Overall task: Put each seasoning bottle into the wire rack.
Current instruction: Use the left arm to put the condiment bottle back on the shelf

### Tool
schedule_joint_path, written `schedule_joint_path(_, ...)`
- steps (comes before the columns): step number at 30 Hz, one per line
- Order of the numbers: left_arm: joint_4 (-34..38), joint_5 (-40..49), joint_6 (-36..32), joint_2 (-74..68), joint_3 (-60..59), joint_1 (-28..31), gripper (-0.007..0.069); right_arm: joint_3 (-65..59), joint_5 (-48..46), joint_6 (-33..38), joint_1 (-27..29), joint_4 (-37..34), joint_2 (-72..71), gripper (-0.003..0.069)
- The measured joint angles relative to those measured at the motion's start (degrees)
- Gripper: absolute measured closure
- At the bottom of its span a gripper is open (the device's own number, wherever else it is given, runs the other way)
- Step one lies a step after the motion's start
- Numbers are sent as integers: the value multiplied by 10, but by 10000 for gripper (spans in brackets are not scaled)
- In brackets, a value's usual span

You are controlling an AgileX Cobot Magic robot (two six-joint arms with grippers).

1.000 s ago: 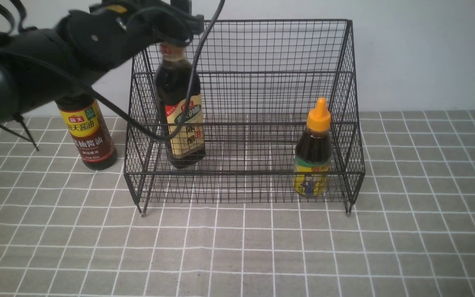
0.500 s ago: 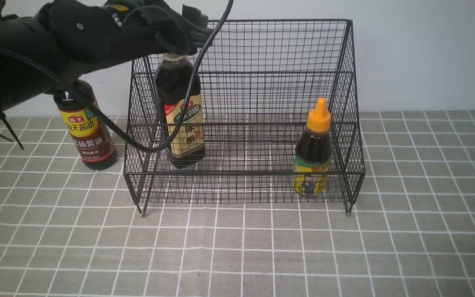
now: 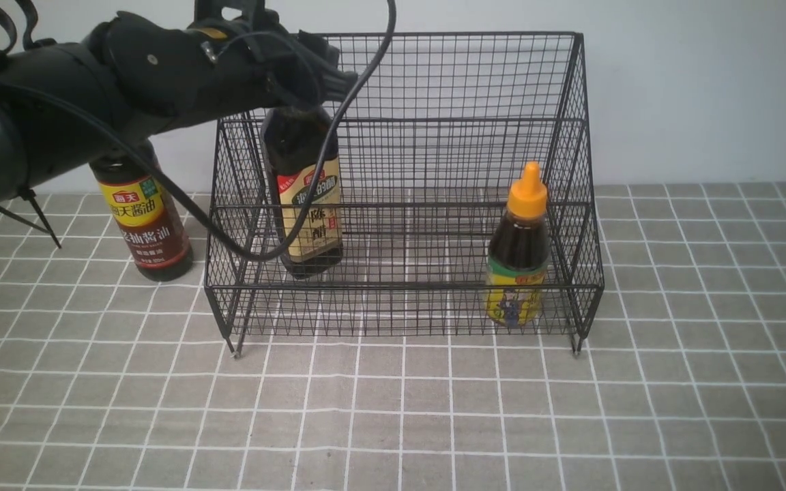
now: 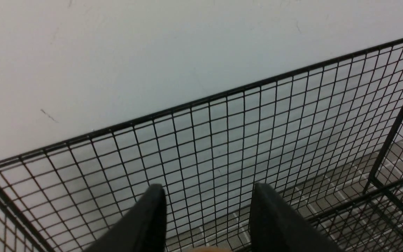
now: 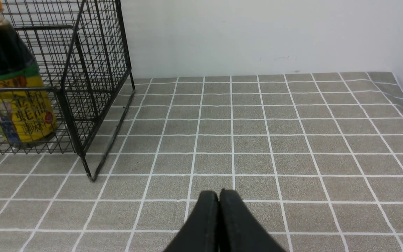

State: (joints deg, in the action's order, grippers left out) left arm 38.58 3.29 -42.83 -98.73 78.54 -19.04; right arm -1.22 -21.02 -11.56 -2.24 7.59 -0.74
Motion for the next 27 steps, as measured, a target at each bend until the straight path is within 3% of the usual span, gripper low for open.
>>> schedule_joint_path(9, 4, 19, -50, 0, 5, 0, 338, 0, 0, 0, 0, 0, 0, 672)
schedule_joint_path(20, -23, 233, -80, -4, 85, 21, 342, 0, 0, 1, 0, 0, 0, 672)
schedule_joint_path(27, -1, 276, -78, -6, 97, 57, 344, 0, 0, 1, 0, 0, 0, 672)
